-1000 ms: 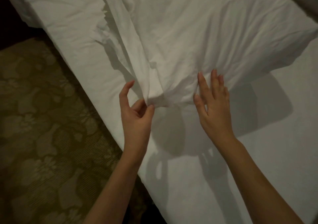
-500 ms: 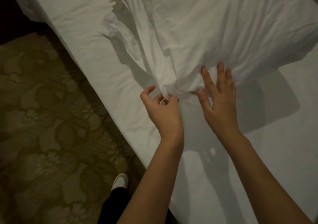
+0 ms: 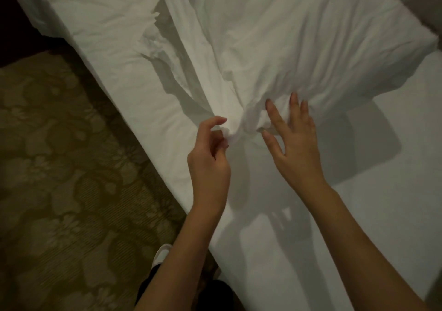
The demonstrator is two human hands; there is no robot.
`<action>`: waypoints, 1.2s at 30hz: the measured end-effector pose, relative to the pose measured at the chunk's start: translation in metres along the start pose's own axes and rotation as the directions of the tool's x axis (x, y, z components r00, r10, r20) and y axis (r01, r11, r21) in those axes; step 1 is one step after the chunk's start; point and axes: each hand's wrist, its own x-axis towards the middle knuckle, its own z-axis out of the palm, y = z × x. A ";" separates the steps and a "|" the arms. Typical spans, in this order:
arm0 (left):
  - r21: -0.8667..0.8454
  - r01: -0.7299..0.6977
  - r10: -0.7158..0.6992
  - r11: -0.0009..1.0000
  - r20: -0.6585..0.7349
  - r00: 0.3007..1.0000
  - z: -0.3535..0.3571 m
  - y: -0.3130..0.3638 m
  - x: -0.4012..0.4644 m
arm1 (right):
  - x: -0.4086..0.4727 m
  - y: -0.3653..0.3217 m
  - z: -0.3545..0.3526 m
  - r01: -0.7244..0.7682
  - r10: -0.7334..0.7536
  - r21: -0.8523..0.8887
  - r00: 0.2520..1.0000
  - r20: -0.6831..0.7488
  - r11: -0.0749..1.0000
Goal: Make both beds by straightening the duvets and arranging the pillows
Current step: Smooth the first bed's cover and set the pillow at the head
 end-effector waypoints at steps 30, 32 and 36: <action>0.765 -0.457 0.094 0.453 0.469 0.878 -0.052 0.264 0.101 | 0.107 -0.086 -0.240 0.039 0.001 -0.116 0.945 0.326 0.993; 0.770 -0.450 0.101 0.452 0.457 0.884 -0.057 0.285 0.105 | 0.116 -0.095 -0.261 0.055 -0.017 -0.124 0.956 0.292 0.991; 0.782 -0.441 0.105 0.440 0.444 0.890 -0.068 0.314 0.113 | 0.130 -0.110 -0.291 0.090 -0.053 -0.130 0.964 0.261 0.987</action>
